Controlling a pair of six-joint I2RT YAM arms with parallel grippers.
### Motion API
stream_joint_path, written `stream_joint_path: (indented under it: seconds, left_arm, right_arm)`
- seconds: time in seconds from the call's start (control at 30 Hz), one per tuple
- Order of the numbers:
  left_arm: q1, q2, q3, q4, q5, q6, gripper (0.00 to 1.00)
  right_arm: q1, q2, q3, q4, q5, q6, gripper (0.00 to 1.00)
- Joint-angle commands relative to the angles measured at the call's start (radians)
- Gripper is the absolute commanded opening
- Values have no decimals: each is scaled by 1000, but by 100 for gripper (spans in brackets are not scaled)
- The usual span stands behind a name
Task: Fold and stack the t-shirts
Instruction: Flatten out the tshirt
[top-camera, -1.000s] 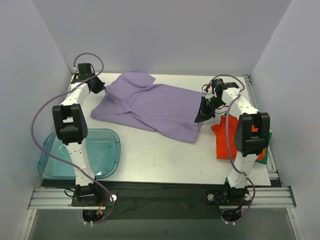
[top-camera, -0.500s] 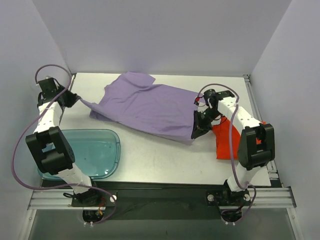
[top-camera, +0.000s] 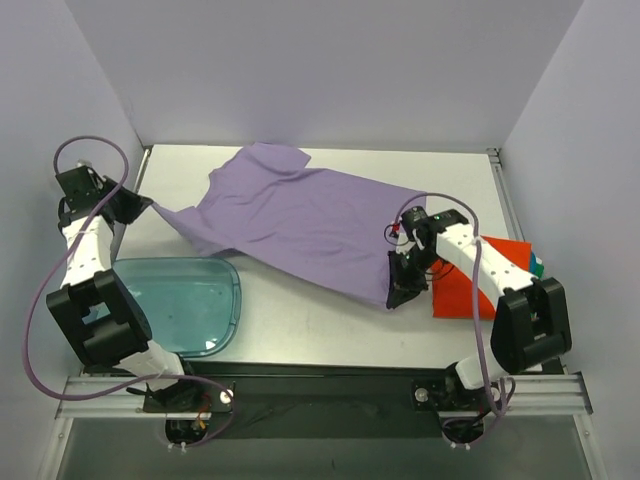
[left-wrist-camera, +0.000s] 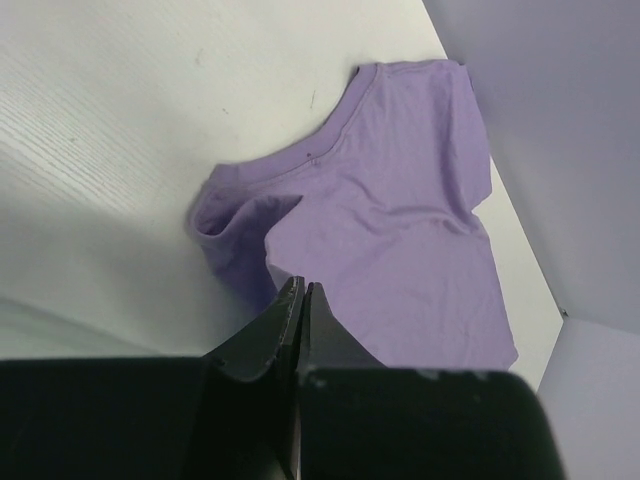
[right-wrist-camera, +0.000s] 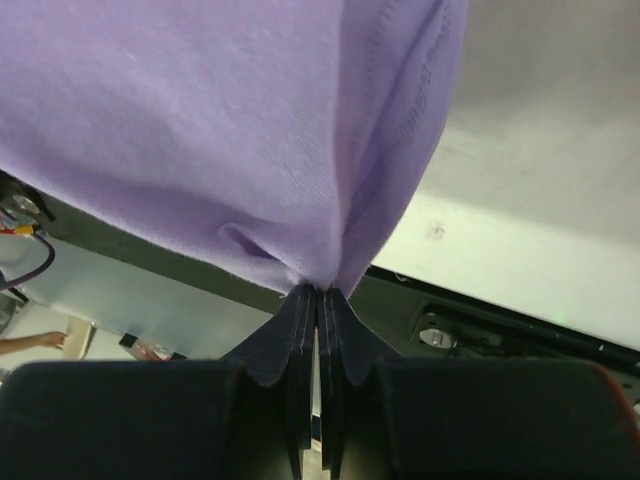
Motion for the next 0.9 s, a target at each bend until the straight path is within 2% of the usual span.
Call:
stream_joint_path:
  seconds: [0.0, 0.23, 0.57, 0.87]
  left_arm:
    - [15, -37, -5, -1, 48, 44, 0]
    - [24, -54, -15, -35, 69, 89, 0]
    - [40, -72, -46, -23, 98, 80, 0]
    - [40, -75, -60, -23, 100, 80, 0]
  right_arm:
    - [4, -97, -73, -13, 62, 105, 0]
    - [7, -186, -212, 40, 128, 254, 0]
    - [4, -365, -352, 6, 173, 401, 0]
    - [1, -422, -484, -26, 181, 513, 0]
